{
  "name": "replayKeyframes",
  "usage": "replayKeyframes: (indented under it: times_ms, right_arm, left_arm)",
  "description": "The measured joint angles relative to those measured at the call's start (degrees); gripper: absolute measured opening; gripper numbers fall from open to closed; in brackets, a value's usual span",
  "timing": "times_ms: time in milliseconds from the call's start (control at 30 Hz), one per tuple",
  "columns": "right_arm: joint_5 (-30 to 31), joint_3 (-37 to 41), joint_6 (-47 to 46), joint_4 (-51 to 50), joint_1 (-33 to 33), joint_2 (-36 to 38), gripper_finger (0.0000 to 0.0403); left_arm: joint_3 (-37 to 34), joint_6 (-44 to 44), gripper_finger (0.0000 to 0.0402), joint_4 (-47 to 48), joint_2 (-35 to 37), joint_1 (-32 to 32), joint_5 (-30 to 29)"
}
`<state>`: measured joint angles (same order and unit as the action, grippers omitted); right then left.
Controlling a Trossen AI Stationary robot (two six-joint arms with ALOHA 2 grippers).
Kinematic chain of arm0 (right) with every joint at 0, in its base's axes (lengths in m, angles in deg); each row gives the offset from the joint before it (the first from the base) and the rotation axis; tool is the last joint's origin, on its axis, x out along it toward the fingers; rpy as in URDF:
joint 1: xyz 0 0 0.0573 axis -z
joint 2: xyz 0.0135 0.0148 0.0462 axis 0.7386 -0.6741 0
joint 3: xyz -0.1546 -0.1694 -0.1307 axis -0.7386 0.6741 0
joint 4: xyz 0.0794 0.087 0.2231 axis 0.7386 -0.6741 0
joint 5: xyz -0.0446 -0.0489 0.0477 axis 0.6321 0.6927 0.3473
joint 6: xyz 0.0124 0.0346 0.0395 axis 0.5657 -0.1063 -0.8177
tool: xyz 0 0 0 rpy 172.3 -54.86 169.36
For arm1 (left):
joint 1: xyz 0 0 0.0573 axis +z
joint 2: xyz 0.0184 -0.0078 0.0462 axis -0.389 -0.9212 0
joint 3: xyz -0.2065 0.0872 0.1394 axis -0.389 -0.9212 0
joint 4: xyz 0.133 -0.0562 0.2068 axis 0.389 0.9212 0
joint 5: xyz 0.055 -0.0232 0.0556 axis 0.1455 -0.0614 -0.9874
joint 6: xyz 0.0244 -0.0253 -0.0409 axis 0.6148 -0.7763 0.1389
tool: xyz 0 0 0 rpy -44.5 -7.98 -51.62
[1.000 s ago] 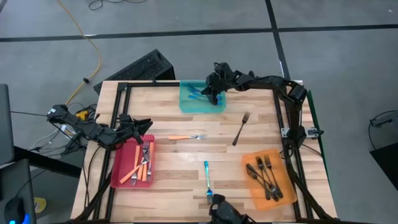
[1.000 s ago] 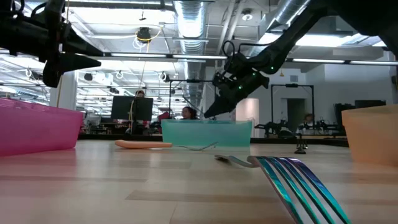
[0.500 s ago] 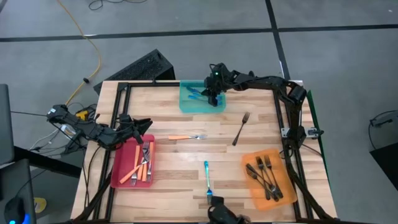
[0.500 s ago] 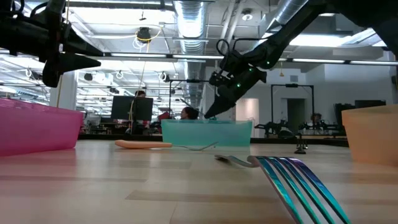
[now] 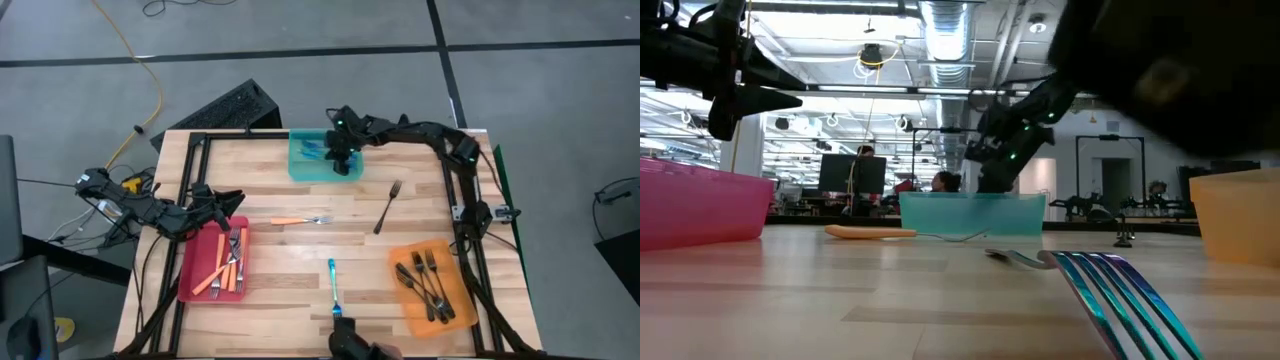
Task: Sort silverware by color (type)
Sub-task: Put the blue spoon into the blue bin, then put the black fork into the orange bin
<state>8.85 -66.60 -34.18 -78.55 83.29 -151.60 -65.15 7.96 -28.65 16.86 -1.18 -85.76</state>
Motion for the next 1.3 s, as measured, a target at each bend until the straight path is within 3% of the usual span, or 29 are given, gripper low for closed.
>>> replayKeyframes:
  times_ms: [133, 233, 600, 1300]
  right_arm:
    - [-1.65, -6.25, 0.28, -7.51, -0.04, -3.70, 0.0033]
    - [0.92, -8.91, -0.25, -8.56, -0.01, -4.01, 0.0033]
    - [4.05, -9.20, 0.28, -14.40, -0.10, -4.09, 0.0038]
    - [8.20, -9.20, 1.05, -14.64, -1.04, -4.03, 0.0129]
  left_arm:
    - [0.02, -0.21, 0.0112, -0.01, 0.00, 0.00, 0.37]
    - [0.02, -0.29, 0.0112, -0.11, 0.01, 0.00, 0.56]
    - [0.04, -0.31, 0.0112, 0.51, 0.01, 0.00, 1.11]
    - [0.04, -0.31, 0.0112, 1.37, 0.02, 0.00, 1.04]
